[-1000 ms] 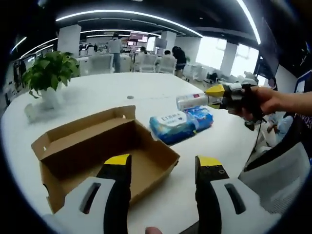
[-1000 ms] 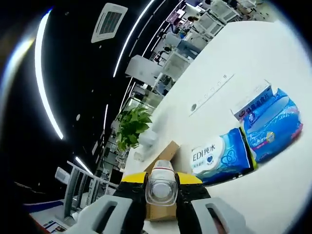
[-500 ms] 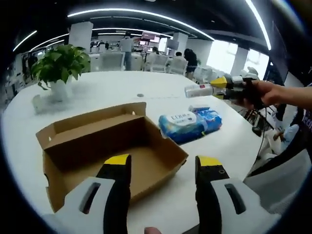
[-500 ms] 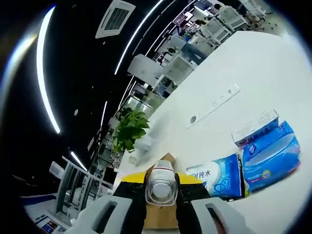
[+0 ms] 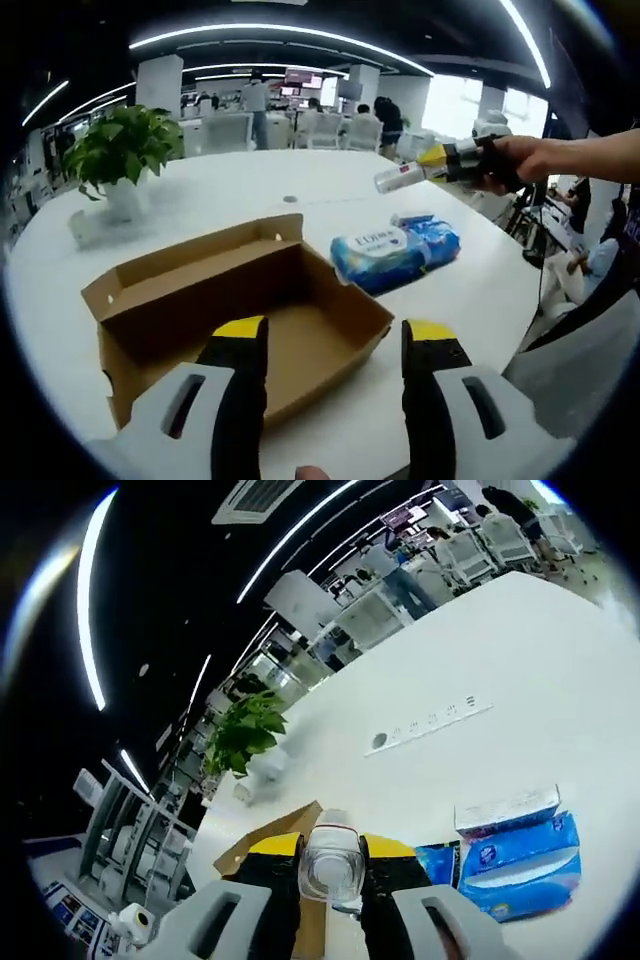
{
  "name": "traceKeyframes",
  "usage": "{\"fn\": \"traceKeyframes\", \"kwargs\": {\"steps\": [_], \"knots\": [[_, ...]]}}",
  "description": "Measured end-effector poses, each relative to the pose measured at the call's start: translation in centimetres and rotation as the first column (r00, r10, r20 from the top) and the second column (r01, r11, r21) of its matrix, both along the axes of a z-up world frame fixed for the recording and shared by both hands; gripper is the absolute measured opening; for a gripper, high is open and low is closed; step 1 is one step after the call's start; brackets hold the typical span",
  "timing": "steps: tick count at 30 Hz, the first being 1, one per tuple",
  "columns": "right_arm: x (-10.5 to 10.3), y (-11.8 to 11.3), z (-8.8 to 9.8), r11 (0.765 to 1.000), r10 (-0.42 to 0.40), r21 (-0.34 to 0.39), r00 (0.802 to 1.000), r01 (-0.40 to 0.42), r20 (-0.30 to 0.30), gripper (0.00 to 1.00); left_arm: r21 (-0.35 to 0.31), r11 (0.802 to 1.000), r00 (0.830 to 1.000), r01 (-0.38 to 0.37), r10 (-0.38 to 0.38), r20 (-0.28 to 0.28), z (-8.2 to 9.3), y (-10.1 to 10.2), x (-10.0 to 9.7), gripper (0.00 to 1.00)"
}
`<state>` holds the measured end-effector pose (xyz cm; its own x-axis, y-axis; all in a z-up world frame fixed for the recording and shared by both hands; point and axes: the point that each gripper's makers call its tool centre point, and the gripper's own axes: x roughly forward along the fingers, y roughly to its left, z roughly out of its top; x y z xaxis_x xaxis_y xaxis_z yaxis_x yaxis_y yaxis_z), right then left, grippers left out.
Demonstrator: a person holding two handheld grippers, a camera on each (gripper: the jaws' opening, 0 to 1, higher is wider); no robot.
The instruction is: Operate the shoe box by opening the lid, removing the specified soft item, and placing it in the target area until the item is outside and the box remains undamaged.
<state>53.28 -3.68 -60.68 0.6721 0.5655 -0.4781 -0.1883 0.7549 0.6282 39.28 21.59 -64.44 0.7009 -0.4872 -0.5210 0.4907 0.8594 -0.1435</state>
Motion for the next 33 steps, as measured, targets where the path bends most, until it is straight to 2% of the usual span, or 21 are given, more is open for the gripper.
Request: {"fn": "traceKeyframes", "kwargs": {"steps": [3,6,10,14,17,19,21,22,24,26,28,31,33], "knots": [[0.6,-0.4,-0.6,0.994,0.056,-0.093,0.998,-0.056,0.001,0.17,-0.003,1.000,1.000,-0.009,0.009,0.002,0.1,0.2,0.1,0.53],[1.1,-0.5,-1.1,0.974,0.127,-0.189,0.992,-0.125,-0.002,0.17,-0.004,1.000,1.000,-0.008,0.008,0.000,0.0,0.2,0.1,0.52],[1.6,-0.4,-1.9,0.917,0.238,-0.327,0.971,-0.227,-0.006,0.17,-0.010,1.000,1.000,-0.015,0.014,-0.006,0.0,0.3,0.2,0.52],[1.9,-0.2,-2.7,0.878,0.296,-0.382,0.954,-0.288,-0.039,0.17,-0.015,0.999,1.000,-0.028,0.028,-0.008,0.0,0.7,0.3,0.52],[2.3,-0.4,-3.2,0.829,0.348,-0.447,0.936,-0.335,-0.056,0.17,-0.017,0.999,0.999,-0.034,0.034,-0.009,0.0,0.8,0.3,0.52],[2.4,-0.3,-3.7,0.791,0.388,-0.482,0.918,-0.376,-0.079,0.17,-0.017,0.999,0.999,-0.034,0.033,-0.010,-0.1,0.8,0.3,0.52],[2.6,-0.3,-4.1,0.743,0.429,-0.525,0.897,-0.415,-0.103,0.17,-0.013,1.000,1.000,-0.028,0.028,-0.009,-0.1,0.7,0.2,0.52],[2.6,-0.3,-4.4,0.705,0.461,-0.553,0.880,-0.443,-0.117,0.17,-0.013,1.000,1.000,-0.026,0.026,-0.009,-0.1,0.6,0.2,0.52],[2.8,-0.3,-4.7,0.656,0.496,-0.587,0.858,-0.473,-0.137,0.17,-0.014,1.000,1.000,-0.025,0.025,-0.011,-0.2,0.6,0.2,0.52],[2.9,-0.1,-5.0,0.632,0.518,-0.596,0.842,-0.495,-0.149,0.17,-0.015,1.000,1.000,-0.027,0.027,-0.010,-0.1,0.6,0.3,0.52],[3.1,-0.2,-5.4,0.585,0.549,-0.622,0.819,-0.521,-0.169,0.17,-0.020,0.999,0.999,-0.034,0.034,-0.011,-0.1,0.8,0.3,0.51],[3.6,-0.6,-6.0,0.474,0.605,-0.679,0.768,-0.560,-0.212,0.17,-0.019,0.999,0.999,-0.039,0.039,-0.017,-0.3,0.9,0.3,0.51],[4.0,-0.6,-6.3,0.395,0.646,-0.704,0.723,-0.590,-0.244,0.17,-0.021,0.999,0.999,-0.043,0.042,-0.022,-0.4,1.0,0.4,0.51]]}}
